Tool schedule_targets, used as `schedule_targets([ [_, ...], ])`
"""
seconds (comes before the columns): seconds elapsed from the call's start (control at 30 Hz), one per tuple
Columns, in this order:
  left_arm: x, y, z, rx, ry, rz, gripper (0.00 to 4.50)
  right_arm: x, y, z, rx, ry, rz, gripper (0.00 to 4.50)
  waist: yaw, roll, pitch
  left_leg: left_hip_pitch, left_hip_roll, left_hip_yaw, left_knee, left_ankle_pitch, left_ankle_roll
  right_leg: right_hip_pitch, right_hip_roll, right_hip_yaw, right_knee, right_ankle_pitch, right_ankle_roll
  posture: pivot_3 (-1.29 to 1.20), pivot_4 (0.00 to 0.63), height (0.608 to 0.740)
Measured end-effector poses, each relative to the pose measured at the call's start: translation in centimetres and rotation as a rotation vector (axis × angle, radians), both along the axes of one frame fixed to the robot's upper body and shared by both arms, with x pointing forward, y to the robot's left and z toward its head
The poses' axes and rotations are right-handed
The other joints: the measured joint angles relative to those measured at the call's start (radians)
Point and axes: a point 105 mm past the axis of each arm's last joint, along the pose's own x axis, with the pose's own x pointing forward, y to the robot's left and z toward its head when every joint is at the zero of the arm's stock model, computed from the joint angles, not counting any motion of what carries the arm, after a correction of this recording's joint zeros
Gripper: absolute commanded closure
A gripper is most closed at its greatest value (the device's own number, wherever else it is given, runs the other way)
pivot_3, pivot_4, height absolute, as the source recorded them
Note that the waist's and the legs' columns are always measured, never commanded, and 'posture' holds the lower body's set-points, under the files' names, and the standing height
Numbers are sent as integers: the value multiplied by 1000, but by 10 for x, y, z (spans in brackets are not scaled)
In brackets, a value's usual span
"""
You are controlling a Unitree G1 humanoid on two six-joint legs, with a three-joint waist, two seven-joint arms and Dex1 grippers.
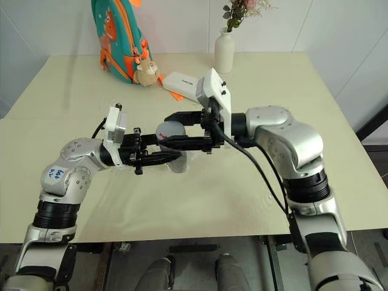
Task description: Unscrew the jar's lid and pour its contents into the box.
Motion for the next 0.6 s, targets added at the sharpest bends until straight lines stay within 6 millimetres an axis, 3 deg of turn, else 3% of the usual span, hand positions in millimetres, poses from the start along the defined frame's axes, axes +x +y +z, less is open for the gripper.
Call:
schedule_targets([
  [0.33,3,-1,0,-8,-3,-18,2609,3,-1,1,-15,-2,30,1946,4,0,0,-1,0,0,1,0,0,0,-1,0,0,0,0,0,150,740],
  [0.53,6,5,12,-37,-44,6,2609,9,-3,-6,-22,23,-12,43,3,0,1,-1,0,0,1,0,0,0,-1,0,0,0,0,0,150,740],
  [0.6,7,6,14,-41,-56,9,2609,14,-3,-4,2,18,-50,43,3,0,1,-1,0,0,1,0,0,0,-1,0,0,0,0,0,150,740],
])
